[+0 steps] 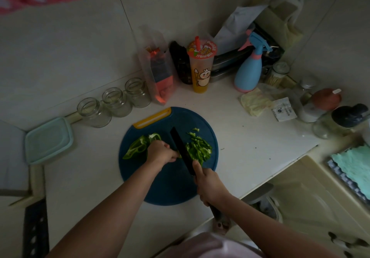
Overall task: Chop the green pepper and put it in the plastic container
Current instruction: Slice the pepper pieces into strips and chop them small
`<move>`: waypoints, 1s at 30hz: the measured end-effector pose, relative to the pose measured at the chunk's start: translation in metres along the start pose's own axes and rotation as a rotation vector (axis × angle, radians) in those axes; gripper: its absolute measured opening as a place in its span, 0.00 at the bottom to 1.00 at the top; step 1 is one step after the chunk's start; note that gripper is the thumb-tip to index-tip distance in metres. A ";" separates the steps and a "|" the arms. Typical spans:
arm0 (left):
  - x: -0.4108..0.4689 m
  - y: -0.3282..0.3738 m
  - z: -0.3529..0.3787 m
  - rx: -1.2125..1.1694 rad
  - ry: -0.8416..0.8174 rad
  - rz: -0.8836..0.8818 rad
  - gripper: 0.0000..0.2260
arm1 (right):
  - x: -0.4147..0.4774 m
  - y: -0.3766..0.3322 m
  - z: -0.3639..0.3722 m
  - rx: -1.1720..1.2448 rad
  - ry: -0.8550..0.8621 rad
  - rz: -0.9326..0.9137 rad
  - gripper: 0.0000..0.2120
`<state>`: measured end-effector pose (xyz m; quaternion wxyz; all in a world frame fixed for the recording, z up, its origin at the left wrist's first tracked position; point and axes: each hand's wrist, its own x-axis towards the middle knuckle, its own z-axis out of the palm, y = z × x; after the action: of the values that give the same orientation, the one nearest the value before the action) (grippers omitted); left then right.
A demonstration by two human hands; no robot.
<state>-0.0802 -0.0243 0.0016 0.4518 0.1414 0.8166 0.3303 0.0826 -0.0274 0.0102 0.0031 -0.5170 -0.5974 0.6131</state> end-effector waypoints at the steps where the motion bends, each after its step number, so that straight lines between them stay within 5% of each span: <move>1: 0.000 0.000 0.000 -0.017 0.004 -0.004 0.14 | 0.000 -0.001 0.001 0.034 -0.006 0.018 0.27; 3: 0.002 -0.001 0.001 -0.042 0.001 -0.018 0.21 | 0.000 -0.004 0.001 0.016 -0.018 0.033 0.27; 6: 0.000 0.001 0.001 -0.029 -0.009 -0.019 0.12 | 0.001 -0.004 0.001 -0.206 0.005 -0.024 0.17; 12: 0.002 -0.001 0.002 0.000 0.015 0.001 0.10 | 0.014 -0.012 0.012 -0.322 0.027 -0.099 0.16; 16: 0.003 -0.008 0.002 0.020 0.026 0.035 0.20 | 0.026 -0.014 0.018 -0.170 0.099 -0.023 0.25; 24: -0.004 -0.019 0.002 -0.038 0.082 0.100 0.15 | 0.025 -0.011 0.011 -0.140 0.082 -0.049 0.27; 30: -0.006 -0.017 -0.002 0.003 0.100 0.093 0.14 | 0.013 -0.008 0.000 -0.242 0.023 -0.124 0.21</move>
<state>-0.0773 -0.0411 -0.0052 0.3946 0.1631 0.8311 0.3564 0.0711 -0.0170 0.0077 -0.0143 -0.4827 -0.6977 0.5292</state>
